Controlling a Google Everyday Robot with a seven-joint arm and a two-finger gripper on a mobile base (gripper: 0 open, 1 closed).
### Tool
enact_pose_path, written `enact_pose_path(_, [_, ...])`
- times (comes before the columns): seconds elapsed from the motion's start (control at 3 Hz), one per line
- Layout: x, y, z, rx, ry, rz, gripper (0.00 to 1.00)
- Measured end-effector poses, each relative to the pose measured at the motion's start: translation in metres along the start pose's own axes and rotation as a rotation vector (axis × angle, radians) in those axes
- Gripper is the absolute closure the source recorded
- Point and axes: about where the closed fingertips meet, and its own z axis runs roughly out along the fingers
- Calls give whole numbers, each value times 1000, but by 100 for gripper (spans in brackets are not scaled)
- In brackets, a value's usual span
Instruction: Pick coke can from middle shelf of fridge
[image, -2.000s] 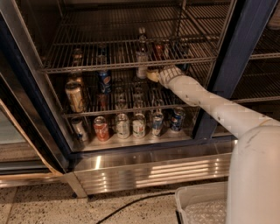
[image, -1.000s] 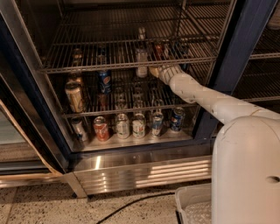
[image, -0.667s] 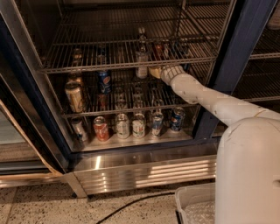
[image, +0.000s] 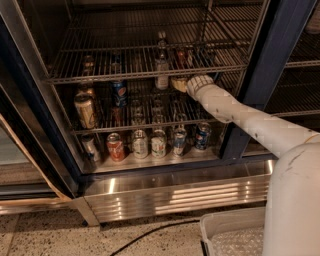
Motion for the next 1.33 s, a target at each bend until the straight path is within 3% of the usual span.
enact_pose_path(1.33, [3,20,2,-38,8,-7,36])
